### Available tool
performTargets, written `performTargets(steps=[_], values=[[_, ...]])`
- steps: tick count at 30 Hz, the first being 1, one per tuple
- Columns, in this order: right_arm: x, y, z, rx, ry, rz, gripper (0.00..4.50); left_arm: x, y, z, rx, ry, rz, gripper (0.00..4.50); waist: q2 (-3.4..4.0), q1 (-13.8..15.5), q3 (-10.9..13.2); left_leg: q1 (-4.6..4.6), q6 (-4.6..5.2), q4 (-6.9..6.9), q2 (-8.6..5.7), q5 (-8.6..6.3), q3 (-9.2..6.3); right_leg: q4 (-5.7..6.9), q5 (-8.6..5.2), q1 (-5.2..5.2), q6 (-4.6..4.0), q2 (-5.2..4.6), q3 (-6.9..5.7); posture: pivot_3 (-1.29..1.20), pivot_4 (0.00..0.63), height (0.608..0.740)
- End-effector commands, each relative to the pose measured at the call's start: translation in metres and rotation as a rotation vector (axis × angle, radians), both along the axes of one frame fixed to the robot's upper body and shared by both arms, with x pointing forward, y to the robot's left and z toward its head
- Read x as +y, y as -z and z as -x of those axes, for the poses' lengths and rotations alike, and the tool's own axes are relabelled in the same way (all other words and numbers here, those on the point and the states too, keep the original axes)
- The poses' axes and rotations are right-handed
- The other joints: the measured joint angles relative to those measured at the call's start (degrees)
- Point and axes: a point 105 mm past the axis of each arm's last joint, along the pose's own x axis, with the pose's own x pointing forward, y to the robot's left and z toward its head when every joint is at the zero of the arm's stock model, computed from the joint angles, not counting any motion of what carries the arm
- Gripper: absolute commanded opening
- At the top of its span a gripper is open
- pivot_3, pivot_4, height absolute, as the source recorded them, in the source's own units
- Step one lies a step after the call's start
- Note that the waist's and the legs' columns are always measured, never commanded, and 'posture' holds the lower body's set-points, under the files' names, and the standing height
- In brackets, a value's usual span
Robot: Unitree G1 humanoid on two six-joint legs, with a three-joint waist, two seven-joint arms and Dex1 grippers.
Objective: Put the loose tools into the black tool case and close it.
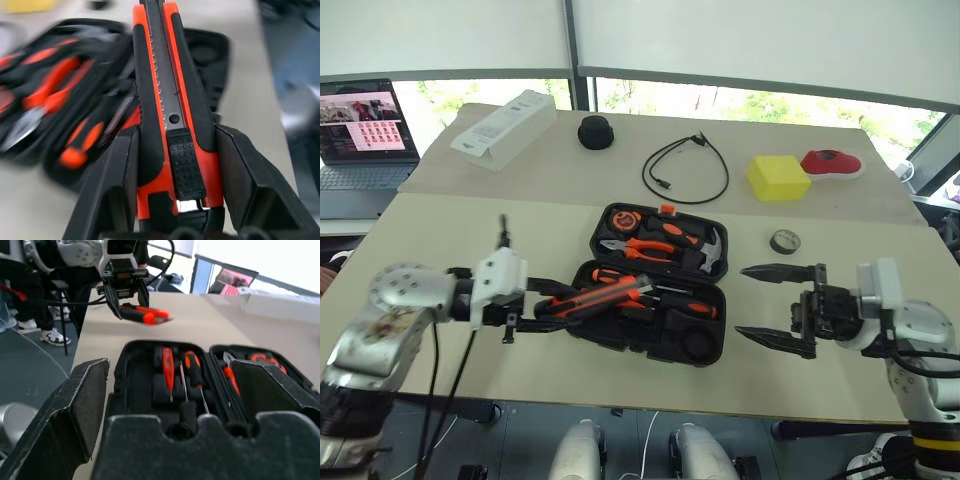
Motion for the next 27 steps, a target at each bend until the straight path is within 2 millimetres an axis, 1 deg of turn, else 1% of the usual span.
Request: performTargets(steps=[1, 3, 7, 9, 12, 20, 24, 26, 27], values=[[-0.005, -0.006, 0.011, -0.020, 0.024, 0.032, 4.50, -0.009, 0.012, -0.013, -0.036, 0.136, -0.119, 1.76, 0.00, -0.1, 0.0, -0.02, 0.00, 0.00, -0.04, 0.00, -0.04, 0.03, -0.03, 0.01, 0.05, 0.03, -0.01, 0.00, 0.150, 0.740], [-0.005, -0.004, 0.017, -0.013, 0.041, 0.034, 4.50, -0.011, 0.020, -0.020, -0.044, 0.184, -0.174, 1.76, 0.00, 0.1, 0.0, -0.03, 0.00, 0.00, -0.01, 0.00, -0.08, 0.03, -0.03, 0.01, 0.05, 0.07, 0.00, 0.00, 0.150, 0.740], [-0.007, -0.001, 0.026, -0.002, 0.078, 0.032, 4.50, -0.011, 0.034, -0.025, -0.045, 0.248, -0.254, 1.76, 0.00, 0.0, 0.0, -0.04, 0.00, 0.04, -0.05, 0.00, -0.10, 0.04, -0.05, 0.03, 0.09, 0.06, 0.03, 0.00, 0.150, 0.740], [-0.007, -0.001, 0.029, 0.002, 0.085, 0.031, 4.50, -0.011, 0.036, -0.027, -0.052, 0.257, -0.274, 1.76, 0.00, 0.0, 0.0, -0.04, 0.00, 0.09, -0.04, 0.00, -0.11, 0.04, -0.04, 0.07, 0.12, 0.05, 0.03, 0.00, 0.150, 0.740], [-0.007, 0.000, 0.033, 0.008, 0.097, 0.024, 4.50, -0.016, 0.038, -0.028, -0.058, 0.272, -0.273, 1.76, 0.00, -0.1, 0.0, -0.01, 0.00, 0.12, -0.04, 0.01, -0.13, 0.09, -0.03, 0.09, 0.13, 0.06, 0.03, 0.00, 0.150, 0.740], [-0.005, 0.001, 0.034, 0.018, 0.100, 0.018, 4.50, -0.027, 0.042, -0.026, -0.035, 0.271, -0.287, 1.76, 0.02, -0.2, 0.0, 0.01, 0.01, 0.17, -0.03, 0.01, -0.17, 0.12, -0.04, 0.13, 0.14, 0.06, 0.02, 0.00, 0.150, 0.740], [-0.003, 0.001, 0.032, 0.018, 0.100, 0.011, 4.50, -0.024, 0.046, -0.024, 0.014, 0.243, -0.321, 1.76, 0.02, -0.3, 0.0, 0.01, 0.01, 0.18, -0.04, 0.01, -0.18, 0.12, -0.04, 0.13, 0.15, 0.06, 0.03, 0.00, 0.150, 0.740], [-0.002, 0.001, 0.032, 0.020, 0.101, 0.009, 4.50, -0.024, 0.045, -0.022, 0.035, 0.234, -0.308, 2.76, 0.02, -0.3, 0.0, 0.01, 0.01, 0.18, -0.04, 0.01, -0.19, 0.12, -0.04, 0.13, 0.14, 0.07, 0.02, 0.00, 0.150, 0.740], [-0.002, 0.002, 0.032, 0.021, 0.101, 0.009, 4.50, -0.026, 0.043, -0.021, 0.037, 0.238, -0.291, 3.03, 0.02, -0.4, 0.0, 0.01, 0.01, 0.18, -0.03, 0.01, -0.20, 0.12, -0.04, 0.13, 0.14, 0.07, 0.02, 0.00, 0.150, 0.740]])
